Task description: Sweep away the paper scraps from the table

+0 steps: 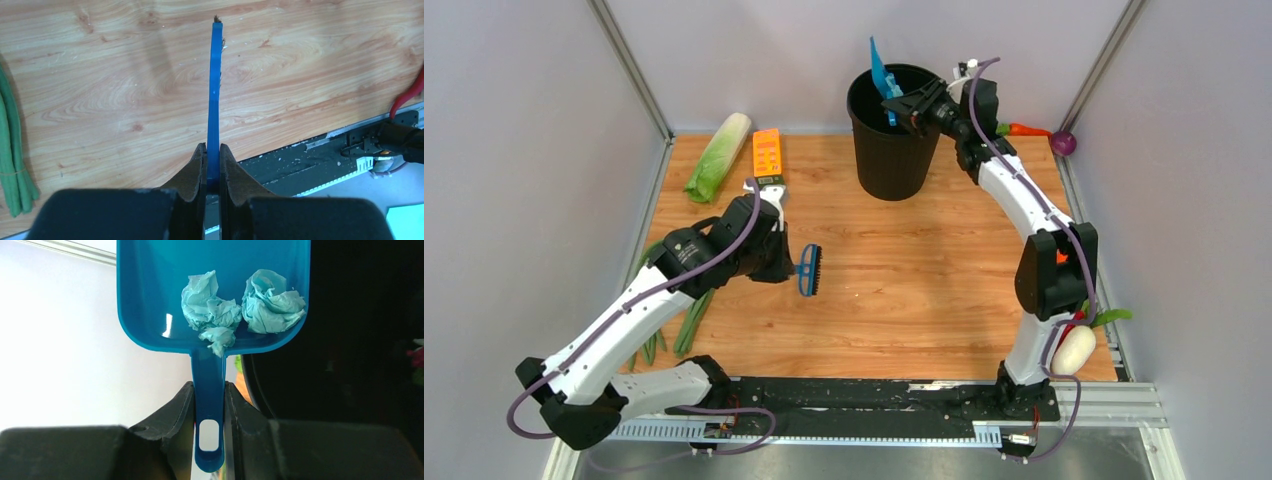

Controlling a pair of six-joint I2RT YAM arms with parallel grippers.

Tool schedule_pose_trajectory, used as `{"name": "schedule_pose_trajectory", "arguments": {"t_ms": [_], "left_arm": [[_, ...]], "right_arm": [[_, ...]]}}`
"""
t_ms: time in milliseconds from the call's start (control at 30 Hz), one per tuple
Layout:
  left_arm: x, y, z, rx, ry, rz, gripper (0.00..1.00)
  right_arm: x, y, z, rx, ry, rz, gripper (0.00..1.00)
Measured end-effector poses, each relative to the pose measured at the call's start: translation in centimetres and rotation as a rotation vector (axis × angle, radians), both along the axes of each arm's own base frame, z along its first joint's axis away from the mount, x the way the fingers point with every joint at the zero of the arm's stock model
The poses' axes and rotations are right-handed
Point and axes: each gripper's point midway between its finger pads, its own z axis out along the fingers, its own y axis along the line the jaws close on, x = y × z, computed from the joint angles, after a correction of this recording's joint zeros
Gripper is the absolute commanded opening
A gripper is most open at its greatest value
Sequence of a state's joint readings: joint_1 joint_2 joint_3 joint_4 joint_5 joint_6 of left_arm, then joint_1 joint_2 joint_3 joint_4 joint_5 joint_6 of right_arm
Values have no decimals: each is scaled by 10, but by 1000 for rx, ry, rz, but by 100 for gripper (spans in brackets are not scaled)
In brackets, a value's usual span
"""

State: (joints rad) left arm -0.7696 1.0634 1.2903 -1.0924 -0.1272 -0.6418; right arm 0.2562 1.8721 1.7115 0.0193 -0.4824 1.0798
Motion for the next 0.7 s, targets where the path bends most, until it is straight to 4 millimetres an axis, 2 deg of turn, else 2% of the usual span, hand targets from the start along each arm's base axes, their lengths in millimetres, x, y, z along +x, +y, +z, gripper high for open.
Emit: {"name": "schedule_pose_trajectory", "arguments": {"t_ms": [267,533,700], "left_arm": [[5,-11,-1,-24,6,-13,0],[7,-18,1,-52,7,-18,0],[8,-21,3,-73,7,-10,0]], "right_arm": [[-6,-10,25,240,-3,53,0],[-17,-17,33,470,40,91,0],[-24,-24,45,622,50,110,0]]}}
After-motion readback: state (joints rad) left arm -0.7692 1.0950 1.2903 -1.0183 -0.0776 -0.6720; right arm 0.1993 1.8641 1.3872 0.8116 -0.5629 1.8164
